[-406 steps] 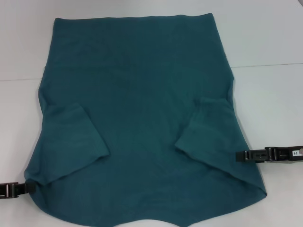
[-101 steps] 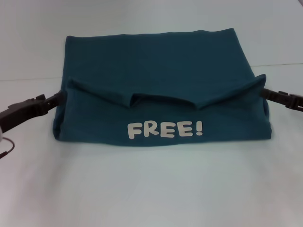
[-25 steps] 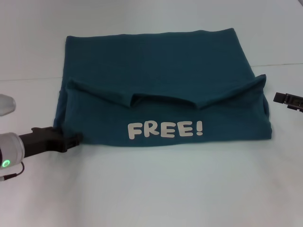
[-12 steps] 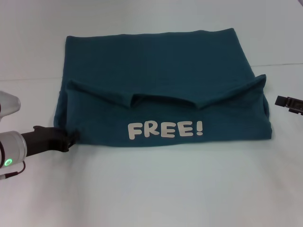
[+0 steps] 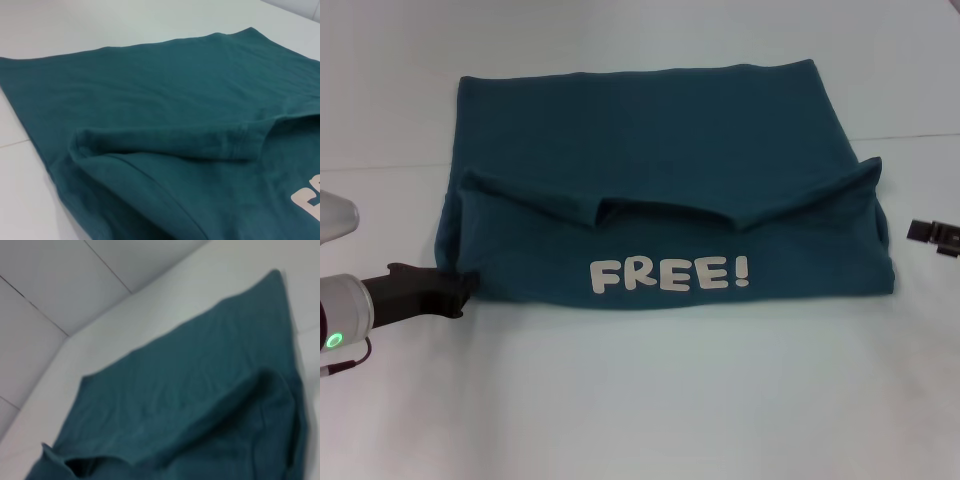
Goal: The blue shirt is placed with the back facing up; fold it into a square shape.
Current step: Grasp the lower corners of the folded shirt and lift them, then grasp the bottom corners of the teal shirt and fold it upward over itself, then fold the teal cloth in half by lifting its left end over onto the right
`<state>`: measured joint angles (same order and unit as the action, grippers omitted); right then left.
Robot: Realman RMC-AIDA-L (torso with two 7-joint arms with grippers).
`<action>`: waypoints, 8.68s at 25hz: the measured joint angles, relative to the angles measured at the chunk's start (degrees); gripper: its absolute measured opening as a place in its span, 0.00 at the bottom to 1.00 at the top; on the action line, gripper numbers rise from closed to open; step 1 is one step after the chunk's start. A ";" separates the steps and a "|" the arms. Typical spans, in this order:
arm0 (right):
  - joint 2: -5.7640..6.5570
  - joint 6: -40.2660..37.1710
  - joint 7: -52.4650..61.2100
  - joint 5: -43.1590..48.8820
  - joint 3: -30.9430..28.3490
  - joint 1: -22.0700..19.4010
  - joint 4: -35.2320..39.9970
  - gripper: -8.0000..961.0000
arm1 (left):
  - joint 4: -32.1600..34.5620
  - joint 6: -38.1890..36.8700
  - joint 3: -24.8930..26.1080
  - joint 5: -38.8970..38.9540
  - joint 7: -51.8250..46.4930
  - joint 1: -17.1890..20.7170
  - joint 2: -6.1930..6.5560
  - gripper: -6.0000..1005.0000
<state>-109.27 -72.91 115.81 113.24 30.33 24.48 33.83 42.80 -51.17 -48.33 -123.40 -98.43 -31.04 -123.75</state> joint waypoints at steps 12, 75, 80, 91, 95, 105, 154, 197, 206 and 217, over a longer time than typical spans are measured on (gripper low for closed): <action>-0.13 2.28 8.96 10.50 -0.02 3.33 0.00 0.87 | 0.11 -0.26 -0.23 -0.61 -0.18 0.12 0.00 0.04; -4.55 -6.24 -13.44 3.91 -7.06 -4.51 1.86 0.08 | 11.01 -35.05 11.97 -0.52 -7.38 7.70 -0.02 0.04; -4.91 -11.83 -16.88 3.89 -9.44 -8.05 3.13 0.07 | 10.56 -39.58 15.16 -0.70 -7.31 9.45 0.17 0.04; -5.89 -23.26 -24.59 4.11 -16.29 -16.17 3.35 0.07 | 10.71 -47.12 16.62 -3.32 -6.02 12.08 0.34 0.04; -6.38 -26.24 -27.21 4.19 -18.42 -19.45 3.35 0.07 | 10.78 -48.77 17.46 -5.39 -5.26 12.10 0.41 0.04; -7.63 -30.39 -31.53 4.28 -21.48 -25.04 3.36 0.07 | 10.95 -52.80 19.30 -8.58 -3.05 12.23 0.76 0.04; -6.34 -5.53 -27.17 4.05 -29.10 0.31 -0.72 0.07 | -1.51 -19.94 25.05 -8.05 -6.14 -9.23 4.55 0.04; -9.59 29.96 -42.41 -5.54 -25.94 13.97 -13.25 0.26 | -11.51 23.94 13.92 -0.93 1.83 -16.89 0.05 0.34; -7.26 19.86 -38.05 -8.02 -23.44 9.17 -12.27 0.64 | -9.76 22.00 13.99 -0.85 0.32 -14.34 0.29 0.60; -3.79 4.14 -17.08 -7.33 -7.95 -0.89 -2.76 0.72 | 1.47 -8.12 13.81 -1.37 -10.21 -5.74 1.99 0.75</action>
<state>-113.06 -68.78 98.74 105.91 22.37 23.60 31.07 44.27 -59.29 -34.52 -124.77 -108.64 -36.78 -121.76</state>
